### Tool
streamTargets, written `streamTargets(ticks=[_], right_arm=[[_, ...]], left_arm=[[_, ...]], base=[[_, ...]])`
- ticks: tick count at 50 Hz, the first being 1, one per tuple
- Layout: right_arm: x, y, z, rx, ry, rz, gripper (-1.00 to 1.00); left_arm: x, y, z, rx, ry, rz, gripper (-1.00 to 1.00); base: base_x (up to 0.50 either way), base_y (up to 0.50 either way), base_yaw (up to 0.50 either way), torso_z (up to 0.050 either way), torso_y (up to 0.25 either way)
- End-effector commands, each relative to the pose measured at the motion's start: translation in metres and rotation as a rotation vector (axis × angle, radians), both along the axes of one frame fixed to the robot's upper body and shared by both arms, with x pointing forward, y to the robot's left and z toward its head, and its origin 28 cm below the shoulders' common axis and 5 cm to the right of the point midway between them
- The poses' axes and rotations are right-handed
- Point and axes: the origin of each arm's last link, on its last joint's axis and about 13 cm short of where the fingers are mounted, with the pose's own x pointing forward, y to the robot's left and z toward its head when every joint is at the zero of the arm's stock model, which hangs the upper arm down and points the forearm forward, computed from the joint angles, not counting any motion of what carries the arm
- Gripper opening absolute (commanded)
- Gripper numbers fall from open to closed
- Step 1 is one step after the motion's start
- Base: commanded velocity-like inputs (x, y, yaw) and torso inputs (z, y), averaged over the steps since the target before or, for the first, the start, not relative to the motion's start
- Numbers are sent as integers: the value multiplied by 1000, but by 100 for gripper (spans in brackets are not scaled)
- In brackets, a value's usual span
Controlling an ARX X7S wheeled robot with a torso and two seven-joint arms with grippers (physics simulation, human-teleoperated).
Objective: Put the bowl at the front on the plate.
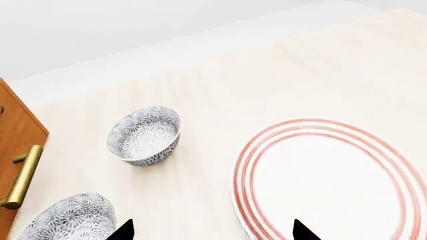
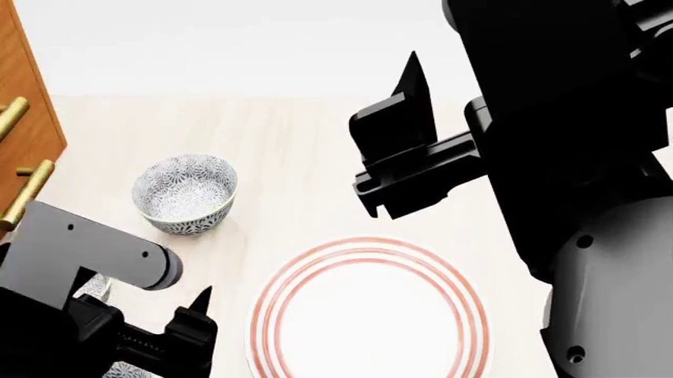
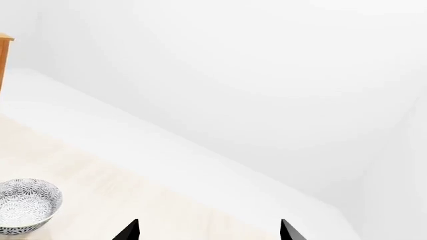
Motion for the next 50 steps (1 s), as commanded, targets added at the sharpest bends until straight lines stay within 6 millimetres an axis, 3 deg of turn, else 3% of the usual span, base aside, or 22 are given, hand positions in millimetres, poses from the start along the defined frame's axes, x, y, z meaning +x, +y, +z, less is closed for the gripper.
streamTargets(ticks=[1,27,50], right_arm=[[-1,0,1,-2,-3,2,100],[-2,-1,-2,7,-5,3,100],[-3,-1,-5,8,-2,4,100]], left_arm=[[1,1,-14,22,39,16,100],[0,1,-56,100,131,36,100],[-2,4,-80,118,207,57,100]], base=[[0,0,0,0,0],[0,0,0,0,0],[0,0,0,0,0]])
